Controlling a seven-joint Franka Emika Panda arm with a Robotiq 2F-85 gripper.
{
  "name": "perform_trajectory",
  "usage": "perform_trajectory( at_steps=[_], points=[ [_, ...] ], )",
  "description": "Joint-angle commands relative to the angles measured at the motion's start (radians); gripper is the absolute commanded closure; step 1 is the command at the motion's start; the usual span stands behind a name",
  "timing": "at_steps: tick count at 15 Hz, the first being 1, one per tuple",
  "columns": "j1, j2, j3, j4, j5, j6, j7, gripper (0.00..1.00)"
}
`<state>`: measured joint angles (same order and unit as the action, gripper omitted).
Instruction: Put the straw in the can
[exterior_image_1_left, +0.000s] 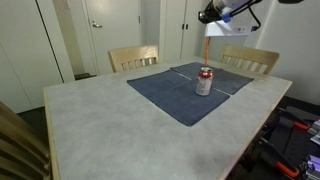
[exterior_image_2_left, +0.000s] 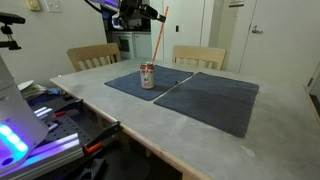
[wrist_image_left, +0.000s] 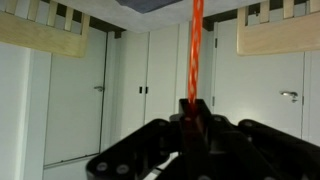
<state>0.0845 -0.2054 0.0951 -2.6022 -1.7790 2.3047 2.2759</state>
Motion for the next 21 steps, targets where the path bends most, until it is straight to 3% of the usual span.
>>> perform_trajectory(
  at_steps=[1, 21],
  points=[
    [0.020, 0.053, -0.010, 0.038, 0.008, -0.028, 0.009, 0.98],
    [0.039, 0.054, 0.000, 0.031, 0.057, -0.085, -0.014, 0.98]
  ],
)
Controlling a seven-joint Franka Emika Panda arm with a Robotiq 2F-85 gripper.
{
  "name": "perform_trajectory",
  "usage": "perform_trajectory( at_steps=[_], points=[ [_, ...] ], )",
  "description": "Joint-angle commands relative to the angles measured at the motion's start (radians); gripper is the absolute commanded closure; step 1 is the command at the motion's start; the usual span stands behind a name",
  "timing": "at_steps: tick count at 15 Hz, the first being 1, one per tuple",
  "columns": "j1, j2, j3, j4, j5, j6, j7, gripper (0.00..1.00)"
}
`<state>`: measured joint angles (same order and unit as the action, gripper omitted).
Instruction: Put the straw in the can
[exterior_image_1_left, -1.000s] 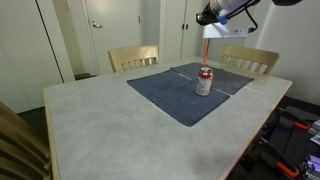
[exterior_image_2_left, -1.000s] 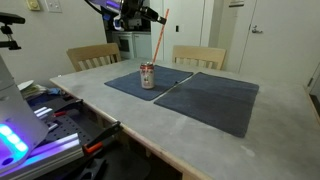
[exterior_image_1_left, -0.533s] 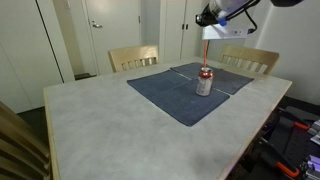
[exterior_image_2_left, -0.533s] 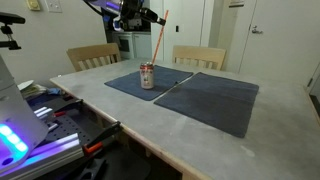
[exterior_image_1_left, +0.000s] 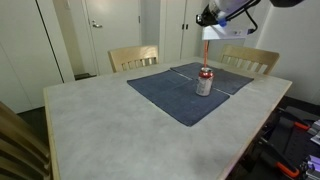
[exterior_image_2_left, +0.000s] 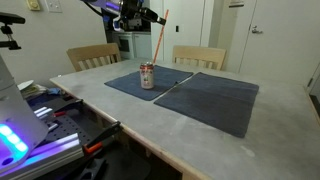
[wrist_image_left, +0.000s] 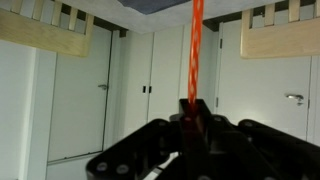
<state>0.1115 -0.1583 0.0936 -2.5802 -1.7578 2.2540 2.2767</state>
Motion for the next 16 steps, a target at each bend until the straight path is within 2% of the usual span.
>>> perform_trajectory(
  at_steps=[1, 16],
  points=[
    [0.013, 0.005, 0.002, 0.009, 0.044, -0.040, -0.018, 0.98],
    [0.018, -0.012, 0.006, 0.019, 0.187, -0.058, -0.148, 0.98]
  ],
)
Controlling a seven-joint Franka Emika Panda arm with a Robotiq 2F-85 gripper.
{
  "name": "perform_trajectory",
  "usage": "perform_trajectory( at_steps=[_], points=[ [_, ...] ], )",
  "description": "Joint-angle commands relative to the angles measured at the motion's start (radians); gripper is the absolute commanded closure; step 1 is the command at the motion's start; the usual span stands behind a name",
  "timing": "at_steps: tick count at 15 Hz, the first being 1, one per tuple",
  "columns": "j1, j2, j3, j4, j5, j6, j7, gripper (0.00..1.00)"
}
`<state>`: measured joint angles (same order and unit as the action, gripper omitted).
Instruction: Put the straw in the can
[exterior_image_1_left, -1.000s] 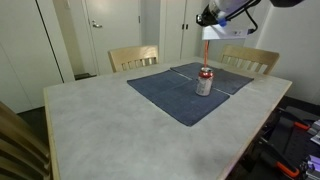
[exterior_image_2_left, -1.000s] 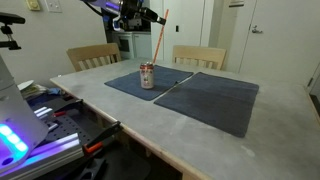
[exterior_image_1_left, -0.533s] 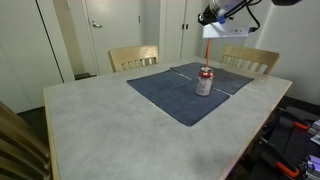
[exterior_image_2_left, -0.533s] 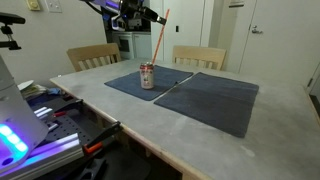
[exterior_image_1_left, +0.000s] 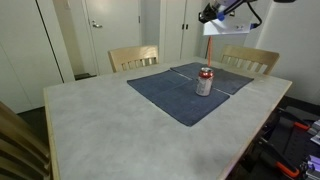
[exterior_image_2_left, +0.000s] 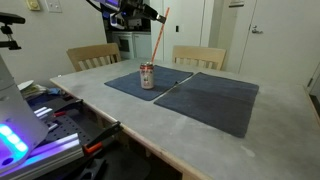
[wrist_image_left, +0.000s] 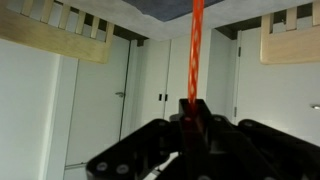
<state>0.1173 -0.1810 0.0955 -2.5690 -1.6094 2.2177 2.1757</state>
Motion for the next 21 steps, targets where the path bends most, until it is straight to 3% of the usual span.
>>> perform_trajectory(
  at_steps=[1, 21],
  points=[
    [0.013, 0.015, 0.004, 0.008, 0.044, -0.018, -0.052, 0.98],
    [0.031, 0.055, 0.014, 0.019, 0.067, -0.008, -0.047, 0.98]
  ],
)
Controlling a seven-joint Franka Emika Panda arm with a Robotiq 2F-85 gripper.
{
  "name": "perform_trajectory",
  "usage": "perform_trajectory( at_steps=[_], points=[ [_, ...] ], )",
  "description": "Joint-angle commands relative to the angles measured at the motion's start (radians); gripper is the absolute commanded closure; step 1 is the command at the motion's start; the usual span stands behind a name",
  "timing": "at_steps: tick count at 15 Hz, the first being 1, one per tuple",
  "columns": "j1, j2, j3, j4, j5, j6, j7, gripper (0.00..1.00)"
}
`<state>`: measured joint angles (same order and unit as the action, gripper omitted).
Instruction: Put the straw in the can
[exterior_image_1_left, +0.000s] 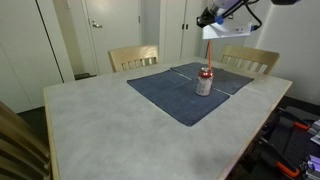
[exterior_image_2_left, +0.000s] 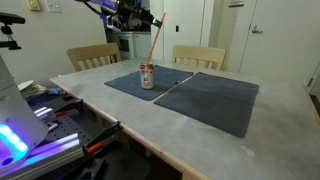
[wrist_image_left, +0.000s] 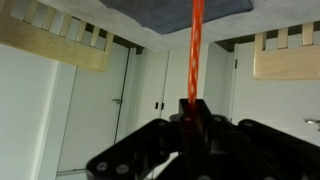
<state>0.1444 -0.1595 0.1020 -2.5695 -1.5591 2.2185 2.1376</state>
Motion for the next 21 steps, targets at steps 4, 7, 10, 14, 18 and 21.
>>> perform_trajectory(
  at_steps=[4, 7, 10, 14, 18, 21],
  points=[
    [0.007, 0.043, 0.009, 0.020, 0.016, -0.009, -0.010, 0.98],
    [0.010, 0.047, 0.011, 0.019, 0.016, -0.009, -0.011, 0.98],
    [0.012, 0.049, 0.015, 0.018, 0.017, -0.011, -0.012, 0.98],
    [0.013, 0.049, 0.021, 0.018, 0.021, -0.014, -0.016, 0.60],
    [0.013, 0.048, 0.022, 0.017, 0.023, -0.015, -0.016, 0.31],
    [0.013, 0.047, 0.023, 0.018, 0.024, -0.015, -0.018, 0.09]
  ],
)
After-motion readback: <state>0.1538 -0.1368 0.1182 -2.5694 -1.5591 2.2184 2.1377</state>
